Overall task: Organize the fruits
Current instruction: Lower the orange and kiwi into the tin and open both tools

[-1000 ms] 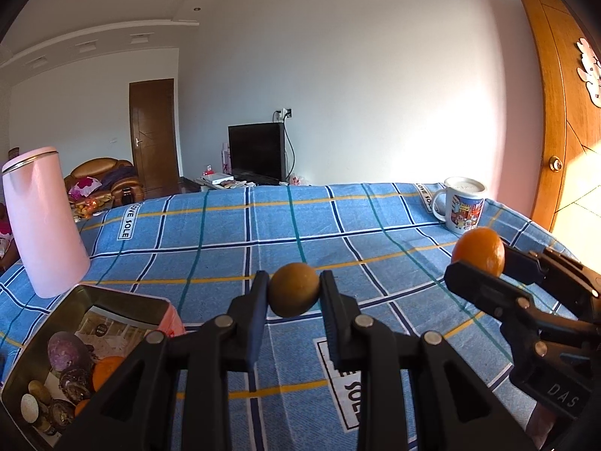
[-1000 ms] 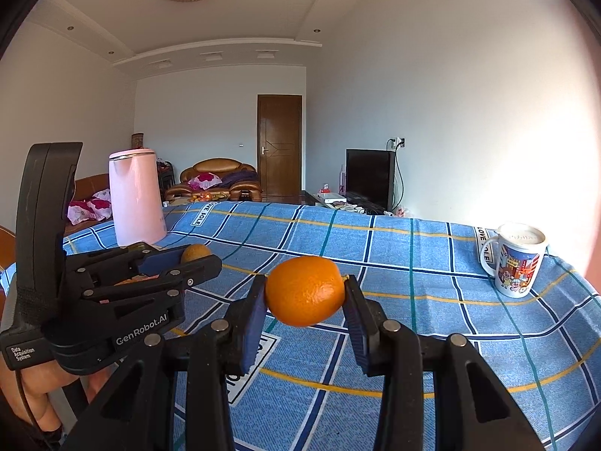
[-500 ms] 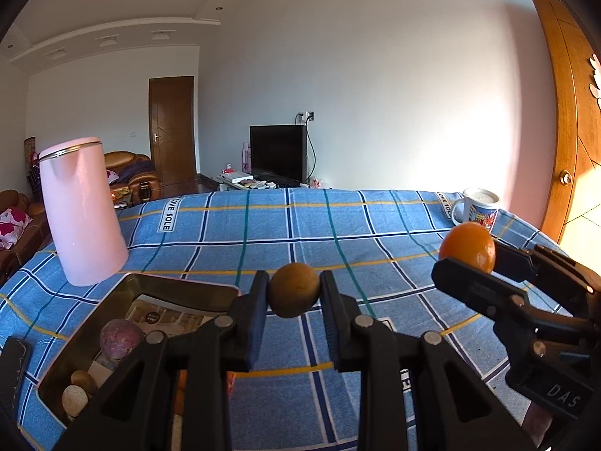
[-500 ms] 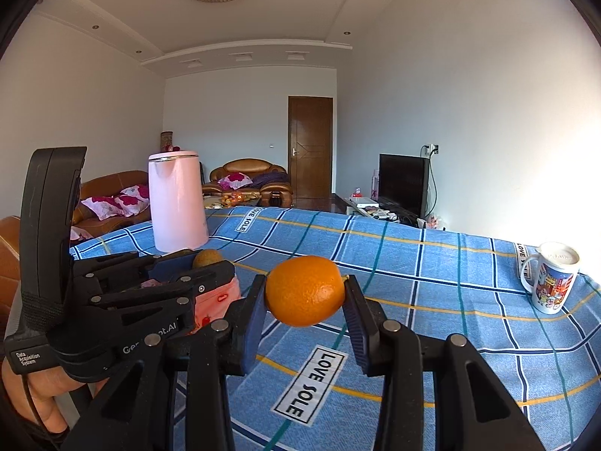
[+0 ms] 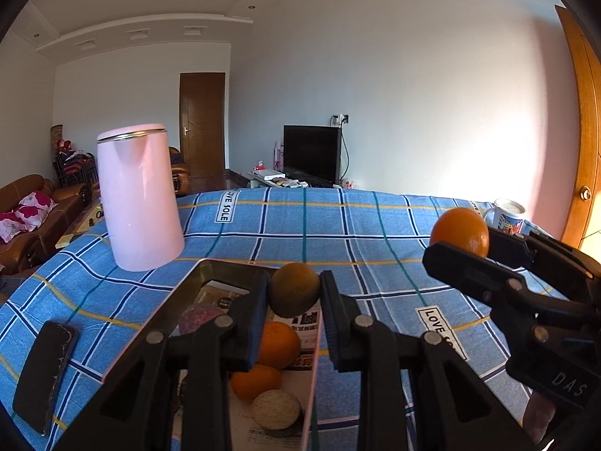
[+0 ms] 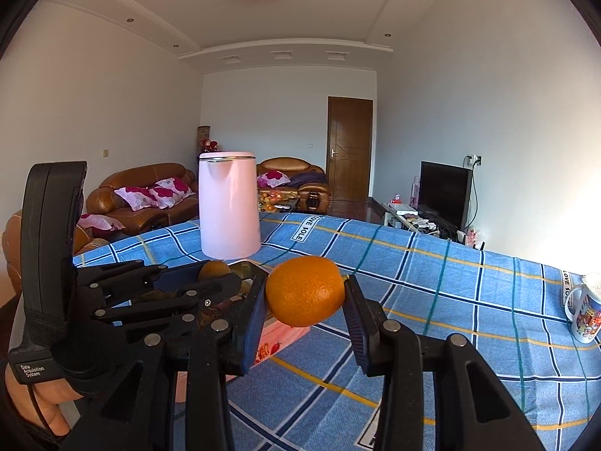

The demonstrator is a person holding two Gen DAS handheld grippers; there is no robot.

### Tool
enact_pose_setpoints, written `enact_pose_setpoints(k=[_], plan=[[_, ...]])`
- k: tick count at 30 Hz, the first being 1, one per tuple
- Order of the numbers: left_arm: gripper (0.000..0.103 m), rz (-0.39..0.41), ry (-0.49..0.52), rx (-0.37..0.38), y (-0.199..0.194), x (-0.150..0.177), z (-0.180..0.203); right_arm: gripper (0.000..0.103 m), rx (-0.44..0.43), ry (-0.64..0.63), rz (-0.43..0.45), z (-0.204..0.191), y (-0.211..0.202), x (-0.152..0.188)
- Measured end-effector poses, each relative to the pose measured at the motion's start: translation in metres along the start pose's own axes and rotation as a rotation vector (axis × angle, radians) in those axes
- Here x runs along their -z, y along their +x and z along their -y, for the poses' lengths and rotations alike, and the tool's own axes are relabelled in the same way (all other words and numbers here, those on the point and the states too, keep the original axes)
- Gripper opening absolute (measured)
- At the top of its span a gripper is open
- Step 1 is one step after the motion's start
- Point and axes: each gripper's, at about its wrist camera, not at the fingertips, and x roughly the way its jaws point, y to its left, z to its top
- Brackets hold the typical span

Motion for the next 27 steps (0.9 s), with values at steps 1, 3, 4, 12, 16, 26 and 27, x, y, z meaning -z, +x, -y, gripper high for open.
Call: enact_pose_setpoints(k=[1,3,4,12,16,26,27], plan=[[0.028,0.0,-0.003,-0.006,-0.001,0.0,-0.004,0.042,-0.006,-0.006,-0.001,-0.003,0.002,-0.001],[0.028,0.002,-0.009,-0.017,-0.004,0.001,-0.01,0.042,-0.018,-0.015,-0.003,-0.01,0.007,-0.003],[0.028,0.003,-0.01,-0.023,-0.005,0.001,-0.014,0.042,-0.023,-0.019,-0.005,-0.014,0.009,-0.004],[0.028,0.005,-0.034,-0.074,-0.01,0.003,-0.044,0.042,-0.065,-0.045,-0.025,-0.033,0.029,-0.006],[0.028,-0.008,-0.056,-0.09,-0.009,0.006,-0.06,0.042,-0.084,-0.063,-0.036,-0.045,0.037,-0.007],[0.028,-0.038,-0.086,-0.114,-0.006,0.012,-0.085,0.042,-0.124,-0.068,-0.077,-0.066,0.055,-0.008],[0.028,-0.043,-0.088,-0.116,-0.005,0.012,-0.088,0.042,-0.127,-0.069,-0.085,-0.067,0.058,-0.008]])
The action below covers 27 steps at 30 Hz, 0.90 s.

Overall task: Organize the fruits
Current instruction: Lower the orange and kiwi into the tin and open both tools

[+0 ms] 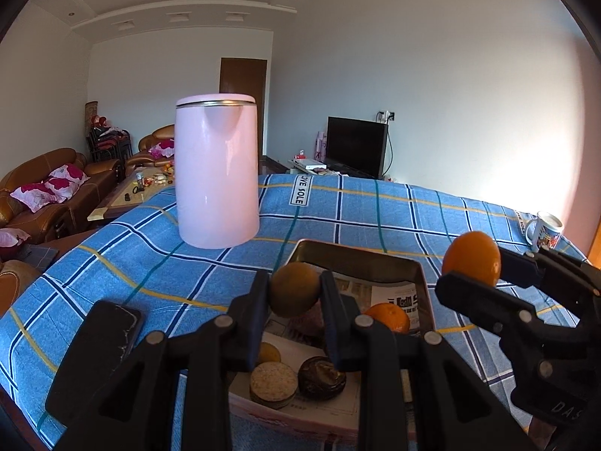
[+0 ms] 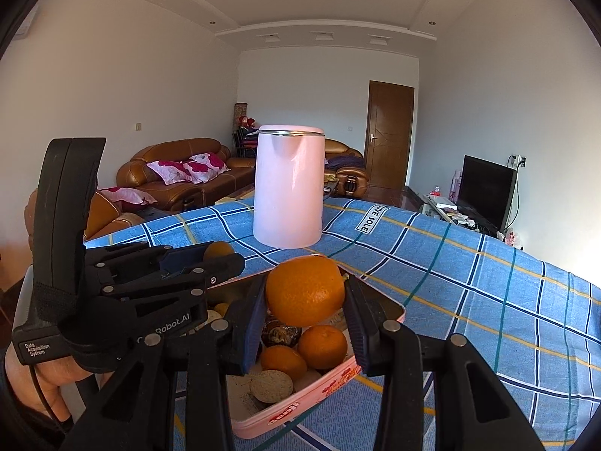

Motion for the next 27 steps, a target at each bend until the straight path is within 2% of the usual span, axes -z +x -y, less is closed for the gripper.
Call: enact_pose_setpoints(k=[11,27], plan=[[0.028,-0.064,-0.003,-0.012,0.013,0.007,-0.015,0.042,-0.031,0.002,-0.123,-0.015,0.035,0.01],[0.029,-0.136,0.026,-0.013,0.029,0.019,-0.02,0.042,-0.053,-0.014,-0.249,-0.026,0.063,0.023]])
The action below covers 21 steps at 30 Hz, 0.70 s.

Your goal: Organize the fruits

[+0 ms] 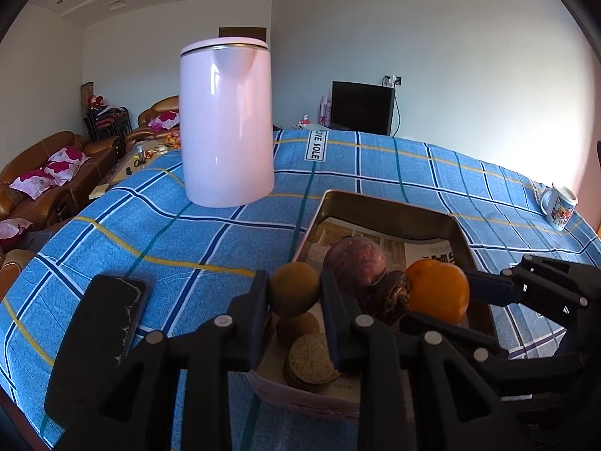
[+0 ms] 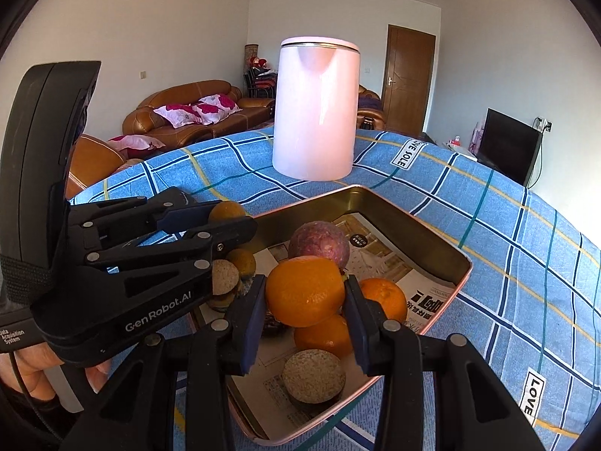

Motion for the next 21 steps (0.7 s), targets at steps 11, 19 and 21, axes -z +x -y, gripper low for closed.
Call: enact_pose_setpoints(k=[11,19,21], plan=[[0.031,0.001,0.006,-0.015,-0.002,0.003,0.002,0.043,-0.016,0.022,-0.022,0.003,0.002,0.007],[0.065,0.063,-0.002,-0.008,-0.024,0.001,0.004,0.061,-0.015,0.066,0.025,0.01,-0.018,0.012],[0.068,0.079,0.004,-0.002,-0.029,0.0,0.008,0.062,-0.004,0.069,0.042,0.011,-0.025,0.014]])
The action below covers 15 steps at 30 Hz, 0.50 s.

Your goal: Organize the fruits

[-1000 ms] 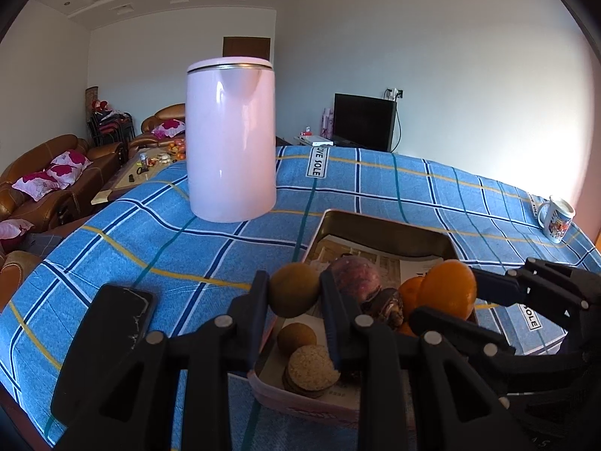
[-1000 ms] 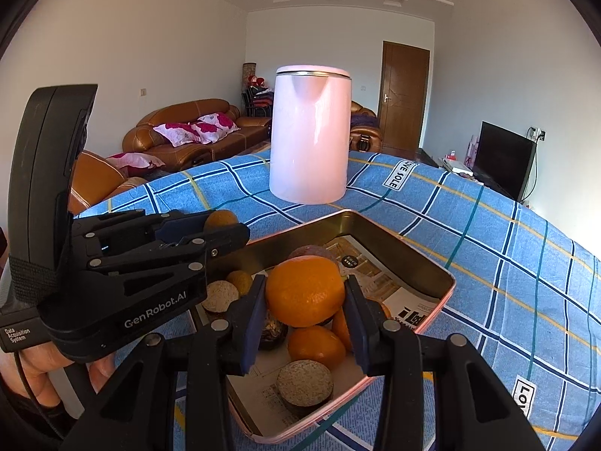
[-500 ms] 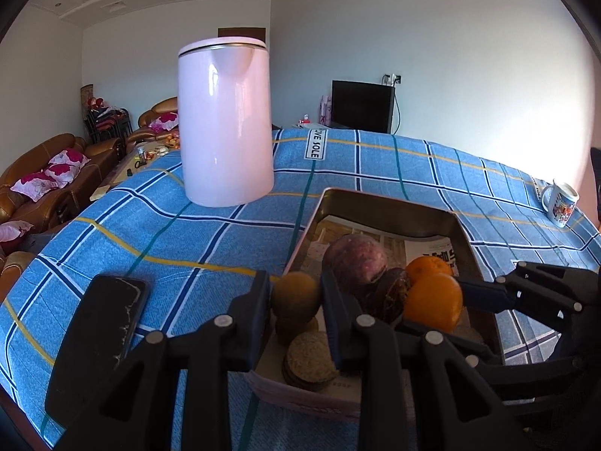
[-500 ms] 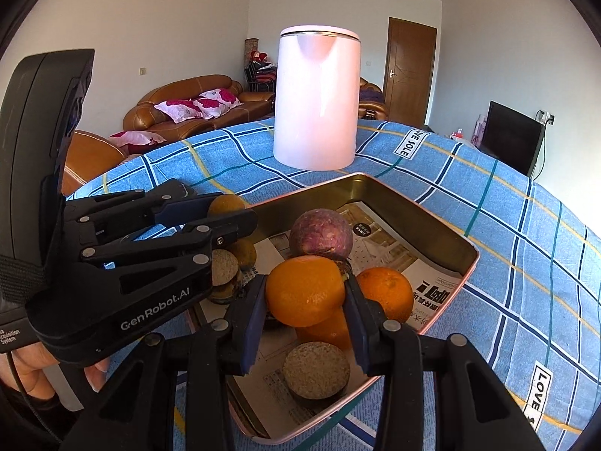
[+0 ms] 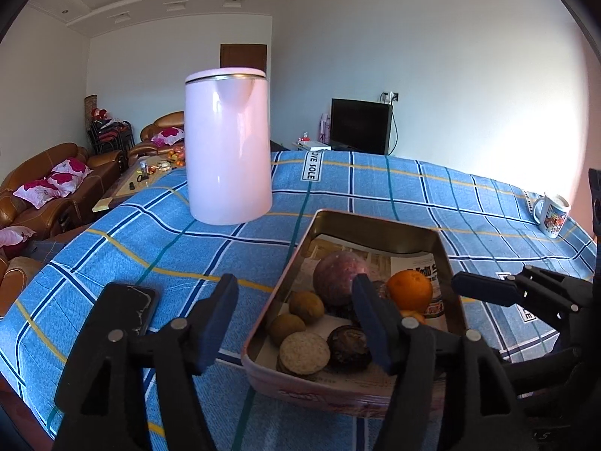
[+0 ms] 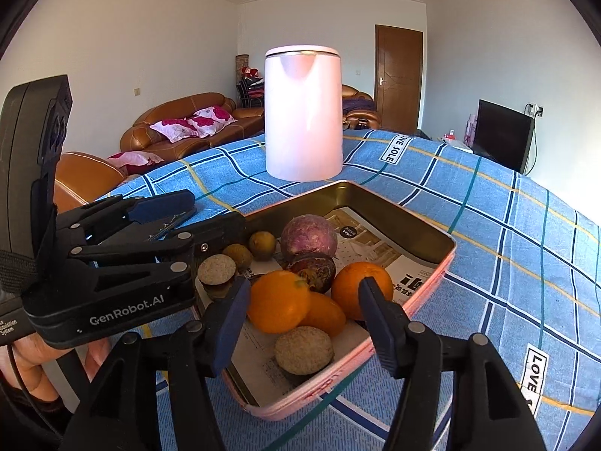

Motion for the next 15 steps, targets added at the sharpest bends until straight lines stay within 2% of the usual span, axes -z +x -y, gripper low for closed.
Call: enact_pose_setpoints(k=[2,8,12,15], plan=[[0.073,0.017,-0.003,0.008,-0.005,0.0,0.003,0.064,0.013,0.004,0.014,0.002,-0.009,0.003],[0.078,0.051,0.004,0.005,-0.016,0.0,0.013,0.066,0.058,0.039,0.072,0.014,-0.038,0.013],[0.09,0.058,0.009,0.01,-0.019,0.002,0.02,0.075,0.097,0.07,0.12,0.023,-0.06,0.02],[0.09,0.063,0.017,0.012,-0.022,0.002,0.026,0.075,0.114,0.08,0.141,0.027,-0.072,0.025]])
